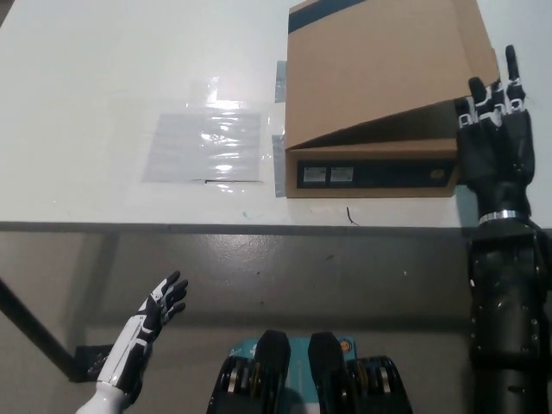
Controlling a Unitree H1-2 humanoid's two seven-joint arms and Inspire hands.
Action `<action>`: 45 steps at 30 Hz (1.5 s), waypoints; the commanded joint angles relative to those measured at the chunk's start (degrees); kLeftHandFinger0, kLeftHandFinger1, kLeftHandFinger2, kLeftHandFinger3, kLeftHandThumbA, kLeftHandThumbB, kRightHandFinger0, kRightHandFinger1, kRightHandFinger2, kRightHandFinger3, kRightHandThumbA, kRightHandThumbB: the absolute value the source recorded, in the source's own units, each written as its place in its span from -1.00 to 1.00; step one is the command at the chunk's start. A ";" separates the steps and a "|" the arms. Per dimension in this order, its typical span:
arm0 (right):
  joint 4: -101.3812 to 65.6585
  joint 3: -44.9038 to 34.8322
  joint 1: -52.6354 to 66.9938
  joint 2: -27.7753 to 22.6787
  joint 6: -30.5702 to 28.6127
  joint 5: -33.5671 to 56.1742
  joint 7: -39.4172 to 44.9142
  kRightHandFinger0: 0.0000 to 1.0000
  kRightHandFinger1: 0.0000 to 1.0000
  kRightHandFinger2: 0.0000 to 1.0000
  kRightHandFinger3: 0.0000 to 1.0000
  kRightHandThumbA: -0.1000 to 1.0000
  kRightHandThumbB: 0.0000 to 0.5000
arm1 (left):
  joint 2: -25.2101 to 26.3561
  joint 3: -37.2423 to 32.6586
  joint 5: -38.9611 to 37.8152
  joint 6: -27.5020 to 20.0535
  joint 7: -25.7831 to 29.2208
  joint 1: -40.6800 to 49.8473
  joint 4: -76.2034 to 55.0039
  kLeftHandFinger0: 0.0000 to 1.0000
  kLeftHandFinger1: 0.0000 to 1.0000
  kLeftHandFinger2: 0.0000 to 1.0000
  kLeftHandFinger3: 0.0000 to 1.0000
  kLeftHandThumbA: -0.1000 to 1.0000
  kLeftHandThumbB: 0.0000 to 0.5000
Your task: A small storage box is placed at the center of the table and the robot uses its right hand to slide under its lid and push it upwards to open it
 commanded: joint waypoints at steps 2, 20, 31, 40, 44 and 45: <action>2.44 0.71 -4.09 2.19 -0.97 0.39 0.85 1.00 1.00 1.00 1.00 1.00 0.24 | 0.99 -0.22 0.37 -0.53 -0.58 -0.57 -1.39 1.00 1.00 1.00 1.00 1.00 0.45; 1.88 3.54 -10.84 7.08 -0.37 -2.31 -1.32 1.00 1.00 1.00 1.00 1.00 0.22 | 1.13 -0.16 1.22 -0.19 -0.24 -0.93 -1.71 1.00 1.00 1.00 1.00 1.00 0.51; 11.27 15.51 -13.82 7.29 -1.87 -15.59 -0.50 1.00 1.00 1.00 1.00 1.00 0.20 | 0.99 -0.28 1.62 -0.48 -0.27 -0.92 -2.18 1.00 1.00 1.00 1.00 1.00 0.50; 20.02 23.81 -17.44 7.32 -5.18 -23.81 0.82 1.00 1.00 1.00 1.00 1.00 0.12 | 1.31 -0.64 0.90 -0.24 -1.13 -1.00 -2.18 1.00 1.00 1.00 1.00 1.00 0.58; 22.80 26.74 -18.03 7.84 -6.53 -27.03 1.31 1.00 1.00 1.00 1.00 1.00 0.12 | 1.41 -0.78 1.97 -0.29 -0.60 -1.09 -2.35 1.00 1.00 1.00 1.00 1.00 0.56; 23.98 28.09 -17.94 7.90 -6.70 -28.19 2.21 1.00 1.00 1.00 1.00 1.00 0.26 | 1.36 -0.72 1.91 -0.73 -0.49 -1.19 -2.15 1.00 1.00 1.00 1.00 1.00 0.54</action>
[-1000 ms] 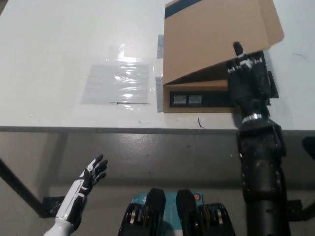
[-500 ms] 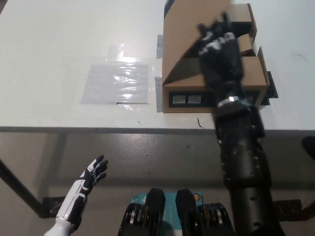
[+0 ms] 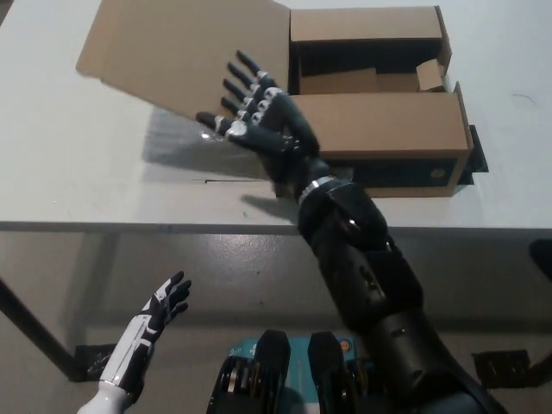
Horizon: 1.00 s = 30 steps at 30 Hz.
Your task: A small storage box is placed at the center of the table and the robot uses its right hand to slide under its lid and push it upwards to open it
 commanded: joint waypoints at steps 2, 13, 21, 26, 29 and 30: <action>2.08 3.64 -3.48 1.08 -3.96 -6.94 2.84 1.00 1.00 1.00 1.00 1.00 0.32 | 1.23 -0.24 0.27 -0.39 -0.75 -1.11 -1.99 1.00 1.00 1.00 1.00 1.00 0.53; -11.64 2.35 -3.67 0.99 1.35 -5.66 3.13 1.00 1.00 1.00 1.00 1.00 0.38 | 1.64 -0.39 -1.24 1.04 -1.59 -1.45 -2.32 1.00 1.00 1.00 1.00 1.00 0.62; -38.38 -0.25 -8.24 -1.08 9.10 -0.01 2.46 1.00 1.00 1.00 1.00 1.00 0.63 | 1.56 -0.75 0.18 1.15 -1.05 -1.53 -2.45 1.00 1.00 1.00 1.00 1.00 0.56; -59.33 -4.29 -10.22 -6.05 15.10 5.73 -1.45 1.00 1.00 1.00 1.00 1.00 0.56 | 1.90 -0.70 -0.90 1.51 -1.76 -1.80 -2.30 1.00 1.00 1.00 1.00 1.00 0.53; -70.49 -7.74 -9.96 -10.69 17.92 13.91 -4.41 1.00 1.00 1.00 1.00 1.00 0.51 | 2.06 -0.72 -1.05 1.65 -1.95 -1.81 -2.36 1.00 1.00 1.00 1.00 1.00 0.48; -72.23 -8.30 -9.86 -11.84 18.04 15.22 -4.91 1.00 1.00 1.00 1.00 1.00 0.47 | 2.07 -0.69 -1.16 1.50 -1.99 -1.78 -2.28 1.00 1.00 1.00 1.00 1.00 0.48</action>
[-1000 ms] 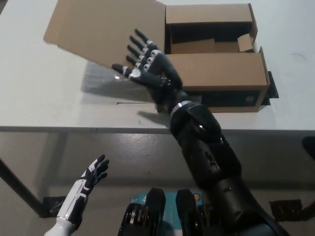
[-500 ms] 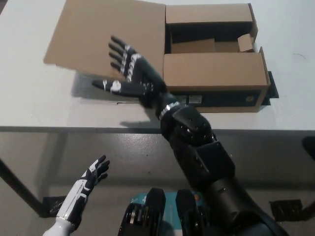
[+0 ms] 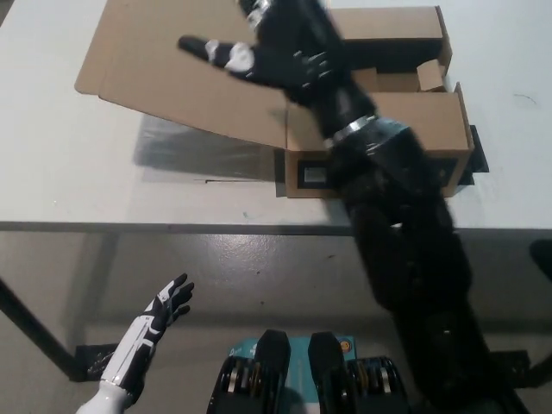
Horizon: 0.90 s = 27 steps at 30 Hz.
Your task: A small storage box is placed at the center of the table and the robot uses its right hand to slide under its lid and push it upwards to open it
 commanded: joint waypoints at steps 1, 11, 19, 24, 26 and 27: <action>-38.49 -9.50 -9.21 -10.26 10.53 19.44 -6.45 1.00 1.00 1.00 1.00 1.00 0.41 | 1.14 0.04 -1.27 0.11 -1.40 -1.51 -1.93 1.00 1.00 1.00 1.00 1.00 0.47; -58.21 -13.65 18.97 -24.43 -3.23 15.42 -3.46 1.00 1.00 1.00 1.00 1.00 0.55 | 1.29 0.78 -1.47 -1.45 -0.85 -2.18 -0.65 1.00 1.00 1.00 1.00 1.00 0.44; -58.21 -11.73 47.95 -21.06 -14.15 0.73 3.51 1.00 1.00 1.00 1.00 1.00 0.50 | 1.15 0.70 -1.68 -1.59 -0.96 -1.27 -0.63 1.00 1.00 1.00 1.00 1.00 0.49; -48.76 -9.00 55.29 -17.72 -19.34 -3.25 5.34 1.00 1.00 1.00 1.00 1.00 0.57 | 1.20 0.49 -2.73 -2.44 -1.78 -1.49 -0.28 1.00 1.00 1.00 1.00 1.00 0.46; -45.98 -7.70 57.80 -16.93 -19.25 -4.52 5.14 1.00 1.00 1.00 1.00 1.00 0.66 | 1.23 0.54 -2.54 -2.80 -1.59 -1.32 -0.27 1.00 1.00 1.00 1.00 1.00 0.50; -41.10 -7.33 59.04 -16.73 -21.61 -5.38 5.63 1.00 1.00 1.00 1.00 1.00 0.41 | 1.25 0.61 -1.99 -3.33 -1.22 -1.24 -0.21 1.00 1.00 1.00 1.00 1.00 0.47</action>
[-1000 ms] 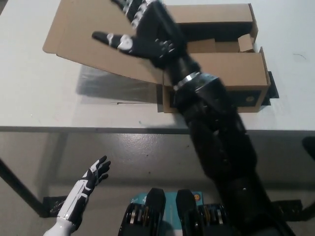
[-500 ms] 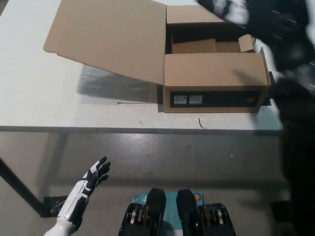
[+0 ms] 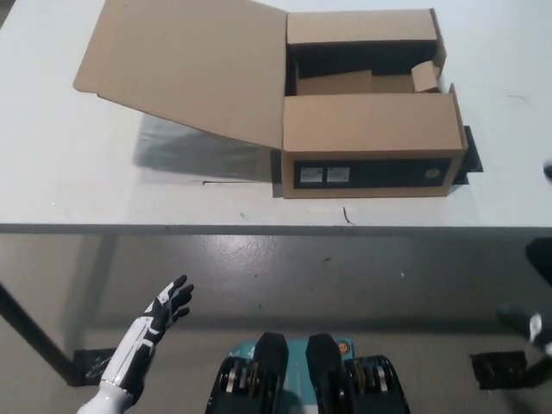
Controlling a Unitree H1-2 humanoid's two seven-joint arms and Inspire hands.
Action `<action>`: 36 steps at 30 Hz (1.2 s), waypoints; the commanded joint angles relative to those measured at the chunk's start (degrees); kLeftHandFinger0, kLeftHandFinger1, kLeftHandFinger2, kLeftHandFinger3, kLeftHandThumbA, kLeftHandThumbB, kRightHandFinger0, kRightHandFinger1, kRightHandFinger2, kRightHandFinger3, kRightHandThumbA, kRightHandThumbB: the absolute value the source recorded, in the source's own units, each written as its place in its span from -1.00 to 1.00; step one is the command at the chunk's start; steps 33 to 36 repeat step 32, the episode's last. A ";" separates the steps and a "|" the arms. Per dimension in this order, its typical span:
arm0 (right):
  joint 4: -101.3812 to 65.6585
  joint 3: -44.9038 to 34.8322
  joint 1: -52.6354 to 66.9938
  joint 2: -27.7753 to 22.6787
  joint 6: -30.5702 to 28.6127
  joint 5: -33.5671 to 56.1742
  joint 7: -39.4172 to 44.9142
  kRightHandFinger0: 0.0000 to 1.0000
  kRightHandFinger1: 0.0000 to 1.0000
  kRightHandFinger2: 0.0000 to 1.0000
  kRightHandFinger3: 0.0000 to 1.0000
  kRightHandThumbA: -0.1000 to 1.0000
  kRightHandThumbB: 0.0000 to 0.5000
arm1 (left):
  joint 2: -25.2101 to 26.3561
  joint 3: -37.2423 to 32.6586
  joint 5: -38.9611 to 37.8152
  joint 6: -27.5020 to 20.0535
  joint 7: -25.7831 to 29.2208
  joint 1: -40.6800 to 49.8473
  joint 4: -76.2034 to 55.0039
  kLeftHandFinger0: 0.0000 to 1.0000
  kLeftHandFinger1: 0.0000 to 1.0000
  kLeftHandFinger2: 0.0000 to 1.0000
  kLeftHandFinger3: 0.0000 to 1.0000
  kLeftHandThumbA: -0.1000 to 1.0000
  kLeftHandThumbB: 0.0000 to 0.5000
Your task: A small storage box is placed at the center of the table and the robot uses its right hand to slide under its lid and push it upwards to open it
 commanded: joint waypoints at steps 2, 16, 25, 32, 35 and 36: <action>6.73 1.43 5.20 2.14 -15.59 -7.21 3.80 1.00 1.00 1.00 1.00 1.00 0.27 | 1.23 0.61 -1.64 -3.35 -1.15 -1.06 -1.24 1.00 1.00 1.00 1.00 1.00 0.45; 40.39 1.92 -0.79 3.85 -19.66 -10.79 2.31 1.00 1.00 1.00 1.00 1.00 -0.05 | 0.92 0.59 -1.20 -4.78 -0.51 -1.25 -1.07 1.00 1.00 1.00 1.00 1.00 0.39; 50.19 2.18 -3.56 3.15 -23.41 -9.50 3.79 1.00 1.00 1.00 1.00 1.00 -0.54 | 0.79 0.84 -0.51 -4.35 0.19 -2.00 -0.59 1.00 1.00 1.00 1.00 1.00 0.53; 51.12 2.11 -4.08 3.42 -23.20 -9.04 3.74 1.00 1.00 1.00 1.00 1.00 -0.75 | 0.91 0.96 -0.59 -3.42 0.11 -2.98 -0.29 1.00 1.00 1.00 1.00 1.00 0.63; 51.12 2.11 -4.08 3.42 -23.20 -9.04 3.74 1.00 1.00 1.00 1.00 1.00 -0.75 | 0.91 0.96 -0.59 -3.42 0.11 -2.98 -0.29 1.00 1.00 1.00 1.00 1.00 0.63; 51.12 2.11 -4.08 3.42 -23.20 -9.04 3.74 1.00 1.00 1.00 1.00 1.00 -0.75 | 0.91 0.96 -0.59 -3.42 0.11 -2.98 -0.29 1.00 1.00 1.00 1.00 1.00 0.63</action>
